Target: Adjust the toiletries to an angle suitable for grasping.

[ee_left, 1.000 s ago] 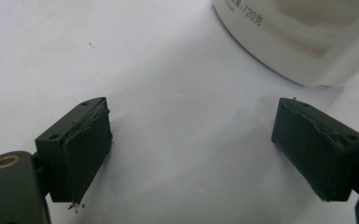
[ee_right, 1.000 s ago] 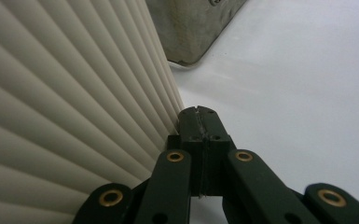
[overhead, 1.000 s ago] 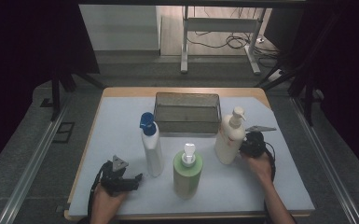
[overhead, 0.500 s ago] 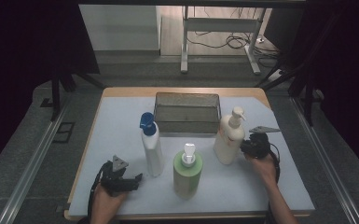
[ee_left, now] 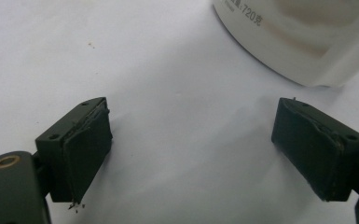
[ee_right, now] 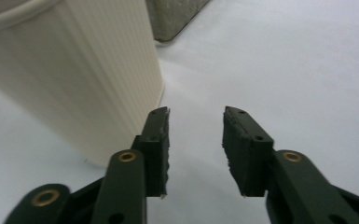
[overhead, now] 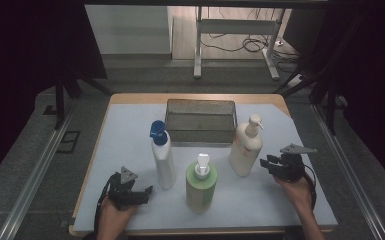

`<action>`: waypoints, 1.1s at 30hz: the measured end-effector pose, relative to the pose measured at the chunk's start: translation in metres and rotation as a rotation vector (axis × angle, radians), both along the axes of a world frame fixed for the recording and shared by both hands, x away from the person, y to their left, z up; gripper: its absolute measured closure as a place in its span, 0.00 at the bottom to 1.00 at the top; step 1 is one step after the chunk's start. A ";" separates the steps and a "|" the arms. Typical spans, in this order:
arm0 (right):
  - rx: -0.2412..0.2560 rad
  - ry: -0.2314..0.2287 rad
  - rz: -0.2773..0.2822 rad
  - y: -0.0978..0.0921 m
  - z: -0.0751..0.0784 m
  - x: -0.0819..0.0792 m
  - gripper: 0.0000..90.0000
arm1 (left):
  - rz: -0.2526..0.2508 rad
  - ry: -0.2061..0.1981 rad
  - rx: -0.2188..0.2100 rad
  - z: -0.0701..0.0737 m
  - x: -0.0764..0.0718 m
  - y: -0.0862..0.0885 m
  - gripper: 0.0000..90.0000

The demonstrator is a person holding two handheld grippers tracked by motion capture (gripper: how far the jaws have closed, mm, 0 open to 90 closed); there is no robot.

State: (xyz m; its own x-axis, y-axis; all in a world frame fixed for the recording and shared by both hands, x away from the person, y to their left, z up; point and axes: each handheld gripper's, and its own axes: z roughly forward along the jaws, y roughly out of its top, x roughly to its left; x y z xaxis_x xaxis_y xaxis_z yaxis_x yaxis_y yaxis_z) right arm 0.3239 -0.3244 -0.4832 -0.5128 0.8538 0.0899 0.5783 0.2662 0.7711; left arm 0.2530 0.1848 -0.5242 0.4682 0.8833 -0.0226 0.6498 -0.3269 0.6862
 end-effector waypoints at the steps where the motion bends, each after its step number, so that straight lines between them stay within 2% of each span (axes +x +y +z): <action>1: 0.001 -0.003 0.003 0.000 0.001 -0.003 0.63 | 0.000 0.000 0.000 0.000 0.000 0.000 0.14; 7: 0.013 -0.009 0.023 0.001 0.007 -0.022 0.49 | 0.000 0.000 0.000 0.000 0.000 0.000 0.14; 15: 0.024 -0.039 0.073 0.018 0.020 -0.036 0.39 | 0.000 0.000 0.000 0.000 0.000 0.000 0.14; 24: 0.015 -0.072 0.064 0.037 0.034 -0.029 0.30 | 0.000 0.000 0.000 0.000 0.000 0.000 0.14; 33: 0.008 -0.093 0.048 0.054 0.048 -0.021 0.29 | 0.000 -0.001 0.000 0.000 0.000 0.000 0.14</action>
State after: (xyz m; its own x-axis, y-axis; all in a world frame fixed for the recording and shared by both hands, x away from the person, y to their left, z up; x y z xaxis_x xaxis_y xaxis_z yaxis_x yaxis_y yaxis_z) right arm 0.3034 -0.2706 -0.4356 -0.5599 0.8273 0.0467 0.4907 0.2856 0.8232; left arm 0.2530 0.1847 -0.5242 0.4679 0.8835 -0.0227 0.6495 -0.3263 0.6868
